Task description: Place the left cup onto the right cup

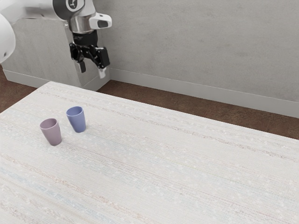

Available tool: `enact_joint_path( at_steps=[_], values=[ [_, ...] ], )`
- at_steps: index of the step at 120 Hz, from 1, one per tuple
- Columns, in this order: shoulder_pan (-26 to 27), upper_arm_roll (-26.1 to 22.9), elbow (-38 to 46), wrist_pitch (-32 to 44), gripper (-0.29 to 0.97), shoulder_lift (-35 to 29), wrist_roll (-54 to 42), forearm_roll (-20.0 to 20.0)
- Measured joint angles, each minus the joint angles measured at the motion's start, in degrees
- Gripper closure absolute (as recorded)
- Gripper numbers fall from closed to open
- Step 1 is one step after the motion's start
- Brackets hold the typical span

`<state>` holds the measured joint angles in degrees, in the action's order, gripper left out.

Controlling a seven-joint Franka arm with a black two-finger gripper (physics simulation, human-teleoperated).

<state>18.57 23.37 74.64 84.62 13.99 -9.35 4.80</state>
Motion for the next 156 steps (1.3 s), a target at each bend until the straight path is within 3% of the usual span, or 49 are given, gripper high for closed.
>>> enact_joint_path(
  at_steps=[17,33,58,81,106,135,156],
  values=[
    [-1.19,-0.39,4.24,0.42,0.02,-2.63,-0.44,0.07],
    [-3.79,-0.67,15.99,3.39,0.02,-7.85,-1.23,-0.15],
    [-7.14,-1.84,34.38,12.31,0.02,-16.91,-2.42,-0.98],
    [-12.11,-2.20,45.29,22.19,0.03,-18.43,-3.73,-2.08],
    [-17.09,-2.26,46.86,30.38,0.02,-16.91,-6.63,-3.61],
    [-22.77,-3.39,44.42,34.95,0.02,-11.62,-10.14,-4.23],
    [-24.13,-4.22,41.63,36.71,0.02,-7.68,-12.68,-3.82]
  ],
)
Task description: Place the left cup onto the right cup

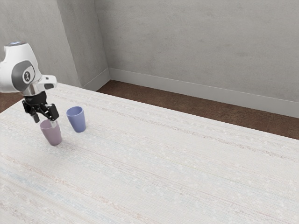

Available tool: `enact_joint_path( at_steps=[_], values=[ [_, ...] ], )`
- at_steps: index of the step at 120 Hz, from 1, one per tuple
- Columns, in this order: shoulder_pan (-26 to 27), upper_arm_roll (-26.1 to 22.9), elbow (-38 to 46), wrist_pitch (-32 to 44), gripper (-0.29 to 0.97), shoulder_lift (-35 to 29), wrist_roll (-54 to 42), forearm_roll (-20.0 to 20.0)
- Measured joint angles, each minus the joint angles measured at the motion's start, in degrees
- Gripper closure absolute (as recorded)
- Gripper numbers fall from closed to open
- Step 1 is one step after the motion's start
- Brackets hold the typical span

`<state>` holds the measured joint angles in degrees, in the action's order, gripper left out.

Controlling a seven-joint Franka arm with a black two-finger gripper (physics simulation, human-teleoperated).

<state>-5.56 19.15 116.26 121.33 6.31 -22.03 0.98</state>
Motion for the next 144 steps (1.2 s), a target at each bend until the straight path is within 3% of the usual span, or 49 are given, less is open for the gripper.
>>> enact_joint_path(
  at_steps=[144],
  values=[
    [-2.25,-0.08,-5.99,1.70,0.02,8.79,-10.55,4.45]
  ],
)
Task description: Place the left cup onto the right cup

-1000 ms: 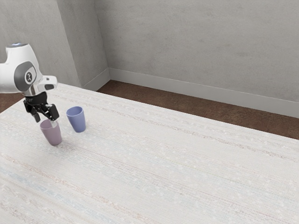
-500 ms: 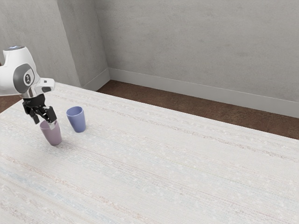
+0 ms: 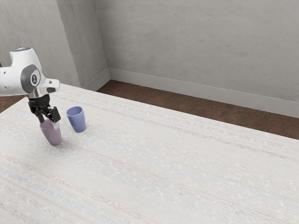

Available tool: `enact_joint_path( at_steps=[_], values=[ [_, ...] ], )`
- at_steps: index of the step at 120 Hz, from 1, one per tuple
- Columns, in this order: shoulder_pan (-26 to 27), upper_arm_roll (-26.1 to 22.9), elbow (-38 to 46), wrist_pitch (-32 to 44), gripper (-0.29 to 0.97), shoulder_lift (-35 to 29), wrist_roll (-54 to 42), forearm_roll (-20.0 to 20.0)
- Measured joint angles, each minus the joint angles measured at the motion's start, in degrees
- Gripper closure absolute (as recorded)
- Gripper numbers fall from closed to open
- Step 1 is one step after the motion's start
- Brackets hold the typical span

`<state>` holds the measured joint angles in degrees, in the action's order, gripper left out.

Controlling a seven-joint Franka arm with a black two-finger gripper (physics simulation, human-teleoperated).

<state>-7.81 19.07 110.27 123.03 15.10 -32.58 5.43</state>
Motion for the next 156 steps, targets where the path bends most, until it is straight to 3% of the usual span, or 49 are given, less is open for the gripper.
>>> enact_joint_path(
  at_steps=[113,156],
  values=[
    [-0.01,-0.01,0.05,3.56,0.04,4.47,-2.83,2.36],
    [-0.12,0.22,0.14,4.07,0.35,4.77,-3.41,2.38]
  ],
)
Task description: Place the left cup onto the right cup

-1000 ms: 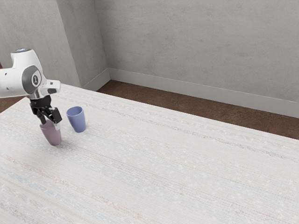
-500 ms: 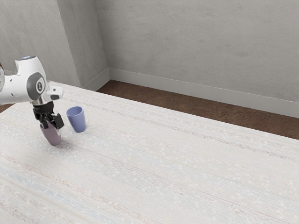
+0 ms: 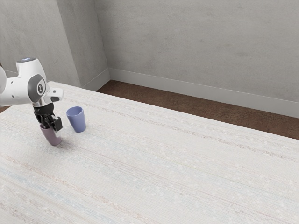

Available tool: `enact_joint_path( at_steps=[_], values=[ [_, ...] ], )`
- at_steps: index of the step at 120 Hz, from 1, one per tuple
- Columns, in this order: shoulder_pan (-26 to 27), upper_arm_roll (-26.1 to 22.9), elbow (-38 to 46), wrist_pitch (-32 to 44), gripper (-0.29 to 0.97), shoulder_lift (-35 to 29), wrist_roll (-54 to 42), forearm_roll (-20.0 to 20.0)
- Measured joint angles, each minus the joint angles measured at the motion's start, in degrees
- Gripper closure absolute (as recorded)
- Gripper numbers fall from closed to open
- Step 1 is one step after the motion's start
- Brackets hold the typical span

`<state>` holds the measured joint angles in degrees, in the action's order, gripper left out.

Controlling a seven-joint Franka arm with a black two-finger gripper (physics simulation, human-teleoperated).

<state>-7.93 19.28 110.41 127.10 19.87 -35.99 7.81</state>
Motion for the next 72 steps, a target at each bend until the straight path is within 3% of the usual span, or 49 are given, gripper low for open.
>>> enact_joint_path(
  at_steps=[72],
  values=[
    [-0.74,0.91,0.37,-0.22,0.54,-0.09,-0.42,-0.27]
  ],
)
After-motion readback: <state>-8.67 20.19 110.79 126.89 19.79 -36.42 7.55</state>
